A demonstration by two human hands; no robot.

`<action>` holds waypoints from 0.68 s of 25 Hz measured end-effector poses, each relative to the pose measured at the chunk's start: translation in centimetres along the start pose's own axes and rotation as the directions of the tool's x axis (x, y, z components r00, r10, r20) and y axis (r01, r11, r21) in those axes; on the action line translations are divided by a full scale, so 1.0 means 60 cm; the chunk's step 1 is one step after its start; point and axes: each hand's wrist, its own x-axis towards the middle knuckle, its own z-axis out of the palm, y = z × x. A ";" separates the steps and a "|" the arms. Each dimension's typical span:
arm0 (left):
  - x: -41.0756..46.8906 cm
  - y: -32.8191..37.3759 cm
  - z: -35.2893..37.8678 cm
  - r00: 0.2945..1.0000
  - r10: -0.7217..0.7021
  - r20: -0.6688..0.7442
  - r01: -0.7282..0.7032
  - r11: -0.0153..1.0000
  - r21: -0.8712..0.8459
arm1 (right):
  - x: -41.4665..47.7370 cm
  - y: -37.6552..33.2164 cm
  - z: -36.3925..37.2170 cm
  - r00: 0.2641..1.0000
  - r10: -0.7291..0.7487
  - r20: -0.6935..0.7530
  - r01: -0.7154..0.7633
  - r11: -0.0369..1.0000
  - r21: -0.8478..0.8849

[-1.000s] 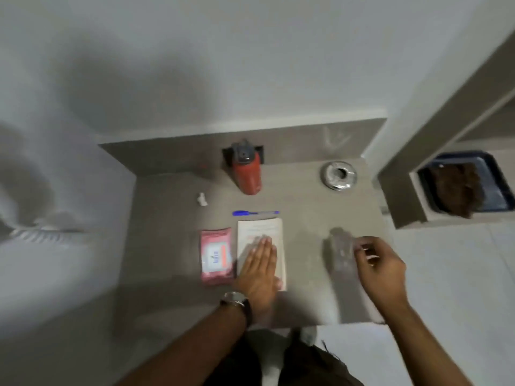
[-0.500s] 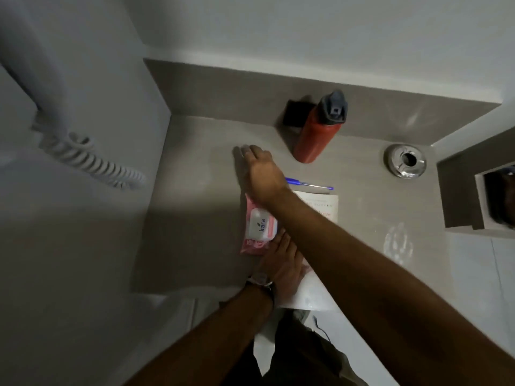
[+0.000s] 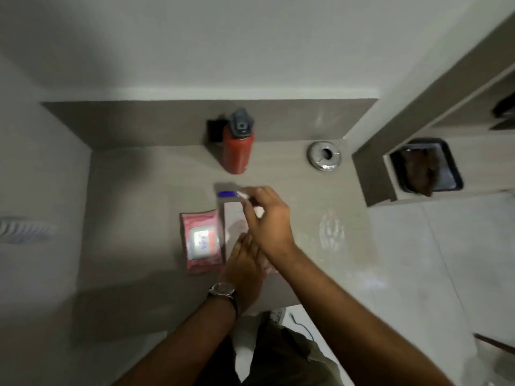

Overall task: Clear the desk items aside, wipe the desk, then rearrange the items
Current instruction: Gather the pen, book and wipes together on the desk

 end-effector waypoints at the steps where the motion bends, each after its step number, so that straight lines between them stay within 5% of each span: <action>1: 0.007 0.009 0.005 0.999 0.028 -0.039 -0.028 1.000 0.004 | -0.040 0.027 -0.051 0.994 0.084 -0.067 -0.084 0.996 0.014; 4: 0.053 0.090 0.004 0.974 0.157 -0.161 -0.146 0.986 0.075 | -0.151 0.143 -0.218 0.881 0.392 -0.263 -0.401 0.916 0.024; 9: 0.123 0.247 0.009 0.915 0.376 -0.149 -0.332 0.909 0.254 | -0.270 0.335 -0.392 0.547 0.721 -0.425 -0.747 0.650 0.143; 13: 0.167 0.375 0.044 0.871 0.485 -0.077 -0.437 0.836 0.331 | -0.296 0.449 -0.421 0.343 0.892 -0.293 -0.911 0.393 0.129; 17: 0.207 0.426 0.071 0.862 0.506 -0.023 -0.456 0.794 0.402 | -0.287 0.516 -0.422 0.263 0.946 -0.190 -0.952 0.286 0.108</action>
